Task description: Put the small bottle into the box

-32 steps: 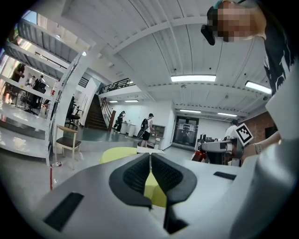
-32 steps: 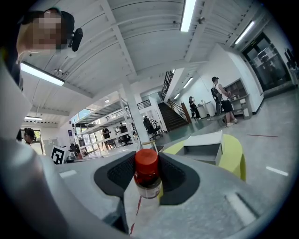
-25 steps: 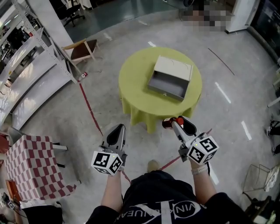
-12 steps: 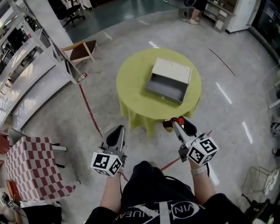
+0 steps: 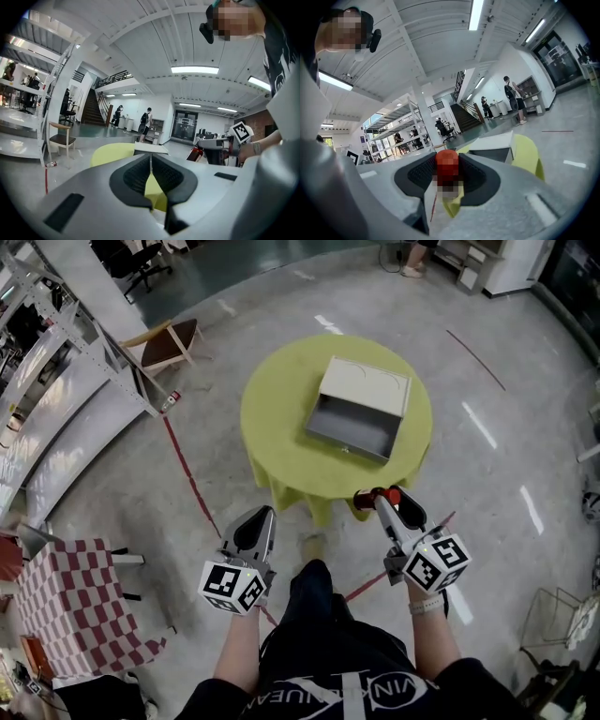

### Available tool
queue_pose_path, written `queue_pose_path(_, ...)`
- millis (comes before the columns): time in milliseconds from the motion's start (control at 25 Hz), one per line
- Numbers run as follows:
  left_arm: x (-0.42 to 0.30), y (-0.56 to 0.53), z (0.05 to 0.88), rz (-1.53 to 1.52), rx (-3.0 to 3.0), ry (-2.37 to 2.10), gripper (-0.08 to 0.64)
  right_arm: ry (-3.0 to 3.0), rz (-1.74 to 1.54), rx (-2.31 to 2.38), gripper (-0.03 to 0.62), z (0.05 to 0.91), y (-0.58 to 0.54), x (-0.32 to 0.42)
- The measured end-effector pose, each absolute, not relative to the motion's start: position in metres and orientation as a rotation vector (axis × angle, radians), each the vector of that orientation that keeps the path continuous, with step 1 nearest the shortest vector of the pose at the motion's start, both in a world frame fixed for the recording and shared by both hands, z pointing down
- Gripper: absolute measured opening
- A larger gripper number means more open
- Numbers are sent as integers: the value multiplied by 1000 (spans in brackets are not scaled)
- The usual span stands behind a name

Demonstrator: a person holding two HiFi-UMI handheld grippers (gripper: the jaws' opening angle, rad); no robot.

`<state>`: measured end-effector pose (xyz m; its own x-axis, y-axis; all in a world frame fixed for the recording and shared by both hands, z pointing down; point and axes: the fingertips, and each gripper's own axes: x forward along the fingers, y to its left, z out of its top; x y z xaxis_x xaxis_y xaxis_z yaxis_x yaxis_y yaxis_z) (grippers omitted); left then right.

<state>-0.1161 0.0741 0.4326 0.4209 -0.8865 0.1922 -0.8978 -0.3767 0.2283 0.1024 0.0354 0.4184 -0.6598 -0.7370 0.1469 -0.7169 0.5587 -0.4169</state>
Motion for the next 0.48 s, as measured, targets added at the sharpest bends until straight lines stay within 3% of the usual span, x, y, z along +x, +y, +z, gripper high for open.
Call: queue_pose_path(480,-89,-20,437,23,2462,-1384,20,2723,-689,-1332,149,412,-38,96)
